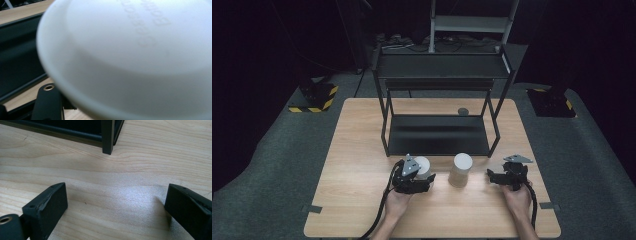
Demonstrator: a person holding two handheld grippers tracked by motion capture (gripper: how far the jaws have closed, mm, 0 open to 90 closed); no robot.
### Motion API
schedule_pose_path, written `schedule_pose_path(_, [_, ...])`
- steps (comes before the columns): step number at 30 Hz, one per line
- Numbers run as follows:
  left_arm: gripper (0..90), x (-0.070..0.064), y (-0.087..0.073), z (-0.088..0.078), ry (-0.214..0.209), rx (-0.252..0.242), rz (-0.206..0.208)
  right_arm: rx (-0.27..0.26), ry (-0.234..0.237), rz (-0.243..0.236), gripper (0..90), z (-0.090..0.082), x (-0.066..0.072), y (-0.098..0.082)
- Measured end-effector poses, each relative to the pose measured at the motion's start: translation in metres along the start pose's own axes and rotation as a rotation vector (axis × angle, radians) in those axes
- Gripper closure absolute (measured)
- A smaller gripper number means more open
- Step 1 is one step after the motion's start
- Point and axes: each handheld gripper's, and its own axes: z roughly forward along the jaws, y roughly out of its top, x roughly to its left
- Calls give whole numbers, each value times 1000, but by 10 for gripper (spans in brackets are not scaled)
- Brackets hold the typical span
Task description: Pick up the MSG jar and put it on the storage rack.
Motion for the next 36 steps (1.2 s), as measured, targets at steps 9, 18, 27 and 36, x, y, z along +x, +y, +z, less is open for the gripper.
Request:
schedule_pose_path(9, [330,11,30,-13,-16,1,-1,0,0,0,37,0,0,0])
schedule_pose_path(18, [331,26,73,-31,-37,-9,-9,0,0,0,37,0,0,0])
schedule_pose_path(27, [333,39,123,-45,-65,-15,6,0,-1,0,37,0,0,0])
schedule_pose_path(36, [335,43,174,-59,-65,-17,29,0,0,0,37,0,0,0])
